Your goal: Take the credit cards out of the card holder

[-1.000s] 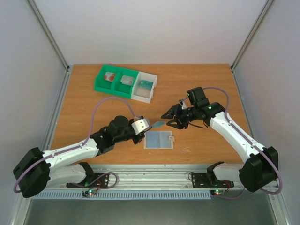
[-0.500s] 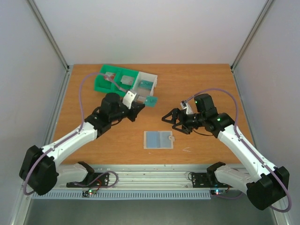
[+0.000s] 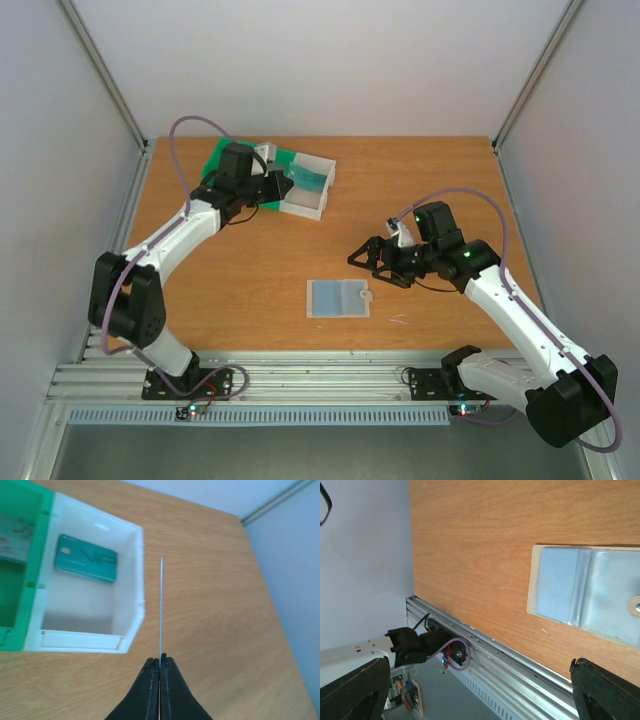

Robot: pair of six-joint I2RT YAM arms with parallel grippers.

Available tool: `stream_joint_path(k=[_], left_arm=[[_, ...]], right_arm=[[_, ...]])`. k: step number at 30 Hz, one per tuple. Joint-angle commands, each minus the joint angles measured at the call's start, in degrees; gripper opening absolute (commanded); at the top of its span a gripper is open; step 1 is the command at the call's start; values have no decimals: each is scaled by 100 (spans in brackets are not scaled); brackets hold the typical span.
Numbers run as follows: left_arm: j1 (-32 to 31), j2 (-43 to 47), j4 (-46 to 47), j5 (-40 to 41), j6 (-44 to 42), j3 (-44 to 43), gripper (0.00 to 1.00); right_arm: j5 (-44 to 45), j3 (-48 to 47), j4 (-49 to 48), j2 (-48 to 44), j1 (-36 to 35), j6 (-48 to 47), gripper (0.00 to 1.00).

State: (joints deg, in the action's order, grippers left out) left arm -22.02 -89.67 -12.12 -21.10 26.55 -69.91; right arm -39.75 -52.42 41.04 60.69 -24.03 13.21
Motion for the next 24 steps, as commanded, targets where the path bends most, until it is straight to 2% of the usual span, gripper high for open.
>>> stream_joint_path(k=[1, 10, 16, 24], left_arm=[[180, -602, -361, 72, 415, -588, 0], [207, -2128, -878, 413, 426, -1956, 1], [201, -2621, -797, 640, 542, -2507, 1], [207, -3217, -991, 348, 495, -3144, 0]], right_arm=[[137, -251, 292, -11, 21, -293, 98], [376, -488, 587, -12, 22, -475, 98], [516, -524, 732, -31, 16, -554, 98], [641, -510, 783, -16, 21, -558, 98]])
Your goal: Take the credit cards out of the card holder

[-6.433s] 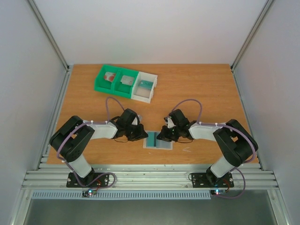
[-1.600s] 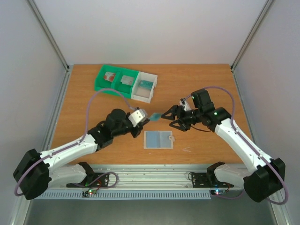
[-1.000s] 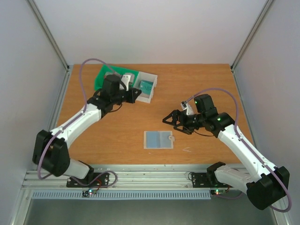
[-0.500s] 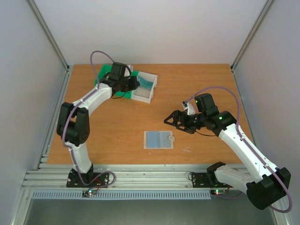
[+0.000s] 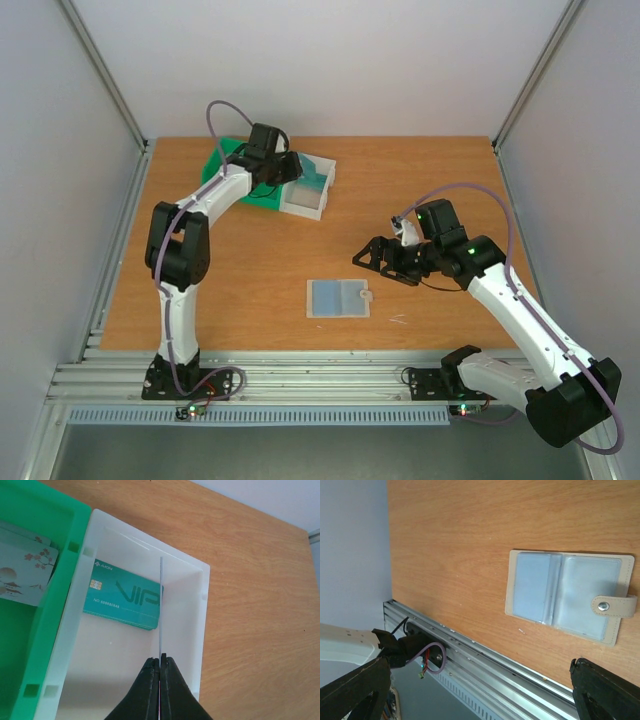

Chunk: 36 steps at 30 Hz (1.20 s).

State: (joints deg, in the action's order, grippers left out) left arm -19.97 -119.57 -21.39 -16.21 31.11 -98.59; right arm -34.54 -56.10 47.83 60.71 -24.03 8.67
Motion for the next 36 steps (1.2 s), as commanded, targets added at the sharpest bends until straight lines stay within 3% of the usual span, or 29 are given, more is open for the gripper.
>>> stream_joint_path(k=[1, 17, 36], left_arm=[[2, -278, -63, -180, 50, -313, 1], [2, -1010, -95, -313, 14, -846, 2], [2, -1593, -303, -16, -165, -1561, 11]], right_arm=[[131, -139, 103, -3, 21, -102, 99], [238, -206, 190, 159, 21, -87, 98], [410, -464, 446, 315, 21, -120, 98]])
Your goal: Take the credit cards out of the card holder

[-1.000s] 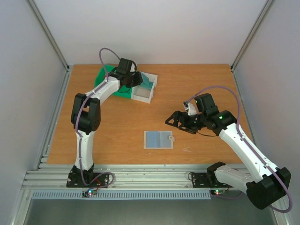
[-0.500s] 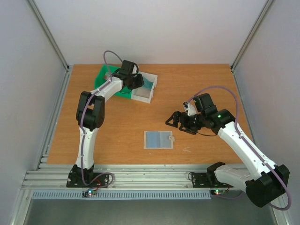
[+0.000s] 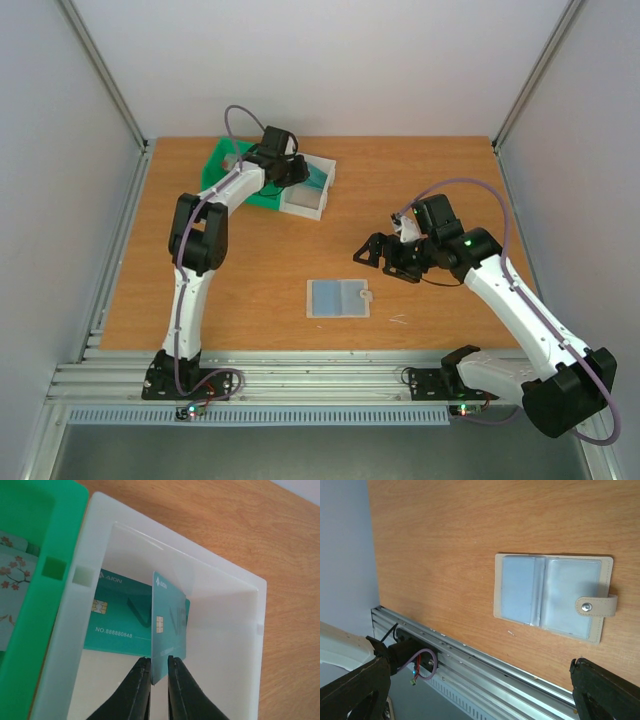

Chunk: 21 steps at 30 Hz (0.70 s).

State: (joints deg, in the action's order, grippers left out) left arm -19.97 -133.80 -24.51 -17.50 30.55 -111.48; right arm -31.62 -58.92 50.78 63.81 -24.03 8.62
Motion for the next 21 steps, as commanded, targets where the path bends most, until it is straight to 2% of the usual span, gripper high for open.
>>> stream_joint_path(k=[1, 10, 15, 21], left_arm=[[2, -179, -1, 145, -123, -289, 13], [2, -173, -64, 294, -280, -338, 20], [-1, -110, -84, 379, -286, -340, 32], [2, 113, 9, 289, -310, -332, 39]], right_arm=[[136, -182, 161, 12, 21, -116, 98], [322, -144, 256, 25, 22, -135, 99], [323, -156, 216, -88, 21, -194, 99], [466, -76, 129, -424, 20, -202, 98]])
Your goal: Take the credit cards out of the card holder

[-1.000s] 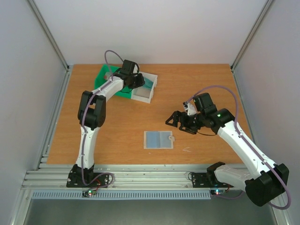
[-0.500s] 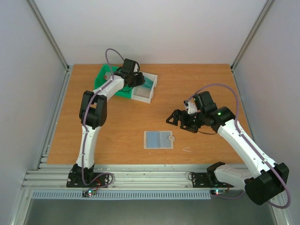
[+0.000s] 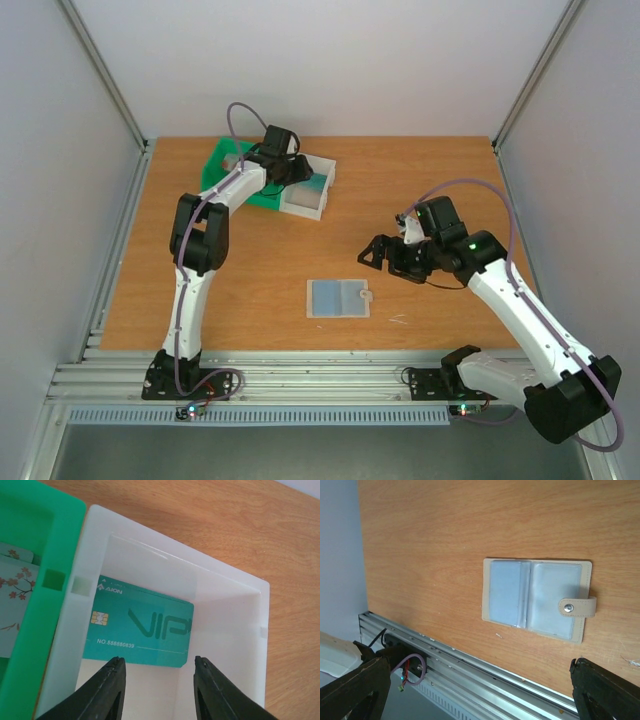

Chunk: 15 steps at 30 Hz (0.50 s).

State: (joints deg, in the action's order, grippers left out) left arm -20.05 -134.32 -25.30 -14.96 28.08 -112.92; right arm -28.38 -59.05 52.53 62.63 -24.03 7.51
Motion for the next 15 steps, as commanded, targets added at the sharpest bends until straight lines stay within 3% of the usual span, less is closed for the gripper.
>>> stream_joint_path(k=[1, 15], left_arm=[[10, 214, 86, 40, -65, -179, 39], [10, 1576, 190, -282, -249, 732, 48]], right_arm=[[142, -43, -73, -372, 21, -65, 99], [131, 164, -133, -614, 21, 14, 98]])
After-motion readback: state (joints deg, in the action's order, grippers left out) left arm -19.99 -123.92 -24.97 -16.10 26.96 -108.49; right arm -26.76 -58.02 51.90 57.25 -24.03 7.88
